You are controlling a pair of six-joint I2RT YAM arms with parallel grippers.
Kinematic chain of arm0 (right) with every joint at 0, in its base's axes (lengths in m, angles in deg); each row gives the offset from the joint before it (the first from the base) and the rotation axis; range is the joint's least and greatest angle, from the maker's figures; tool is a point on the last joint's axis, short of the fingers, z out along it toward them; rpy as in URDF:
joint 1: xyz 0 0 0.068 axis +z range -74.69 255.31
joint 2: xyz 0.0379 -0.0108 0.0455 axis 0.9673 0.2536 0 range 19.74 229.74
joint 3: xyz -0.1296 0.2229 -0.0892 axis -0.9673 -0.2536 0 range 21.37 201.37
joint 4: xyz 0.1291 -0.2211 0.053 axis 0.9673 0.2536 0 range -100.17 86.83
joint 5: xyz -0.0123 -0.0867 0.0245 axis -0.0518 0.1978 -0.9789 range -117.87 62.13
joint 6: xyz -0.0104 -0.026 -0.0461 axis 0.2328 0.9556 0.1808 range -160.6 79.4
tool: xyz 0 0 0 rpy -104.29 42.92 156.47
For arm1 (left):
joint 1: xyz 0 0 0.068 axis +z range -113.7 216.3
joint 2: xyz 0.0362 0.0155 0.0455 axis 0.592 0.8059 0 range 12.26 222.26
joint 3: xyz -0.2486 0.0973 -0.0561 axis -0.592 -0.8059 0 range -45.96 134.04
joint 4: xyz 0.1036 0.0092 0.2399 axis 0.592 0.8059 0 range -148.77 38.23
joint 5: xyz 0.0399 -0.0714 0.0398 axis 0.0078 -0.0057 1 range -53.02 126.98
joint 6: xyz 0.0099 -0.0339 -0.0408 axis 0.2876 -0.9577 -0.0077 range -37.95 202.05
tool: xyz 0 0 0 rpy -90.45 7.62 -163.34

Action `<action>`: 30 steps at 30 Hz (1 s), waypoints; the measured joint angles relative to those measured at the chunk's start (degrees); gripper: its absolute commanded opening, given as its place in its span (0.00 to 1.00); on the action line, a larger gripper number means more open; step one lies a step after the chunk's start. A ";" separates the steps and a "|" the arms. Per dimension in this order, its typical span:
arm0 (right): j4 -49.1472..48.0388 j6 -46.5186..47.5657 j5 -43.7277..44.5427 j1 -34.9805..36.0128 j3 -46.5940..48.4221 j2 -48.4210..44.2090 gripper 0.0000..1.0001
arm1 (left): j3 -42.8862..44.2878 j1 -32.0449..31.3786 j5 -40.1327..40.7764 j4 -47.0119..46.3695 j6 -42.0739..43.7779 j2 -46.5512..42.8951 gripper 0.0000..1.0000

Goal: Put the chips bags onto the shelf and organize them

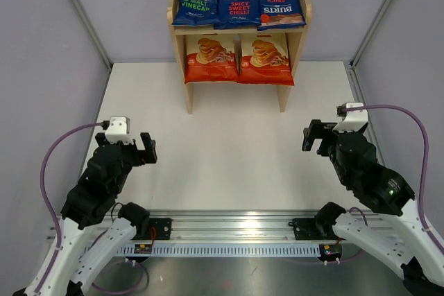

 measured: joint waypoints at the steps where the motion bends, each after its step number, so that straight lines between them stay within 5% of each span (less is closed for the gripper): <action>1: 0.35 0.04 0.00 0.00 -0.55 -0.57 0.99 | -1.29 0.00 -0.24 -0.57 0.31 -1.11 0.99; 9: 2.43 0.07 -0.66 0.00 -4.52 -4.79 0.99 | -6.51 0.02 -1.88 -2.86 1.73 -9.42 0.99; 30: 2.64 -0.22 -1.14 0.00 -5.77 -7.17 1.00 | -6.51 0.00 -1.77 -3.76 1.75 -5.46 0.99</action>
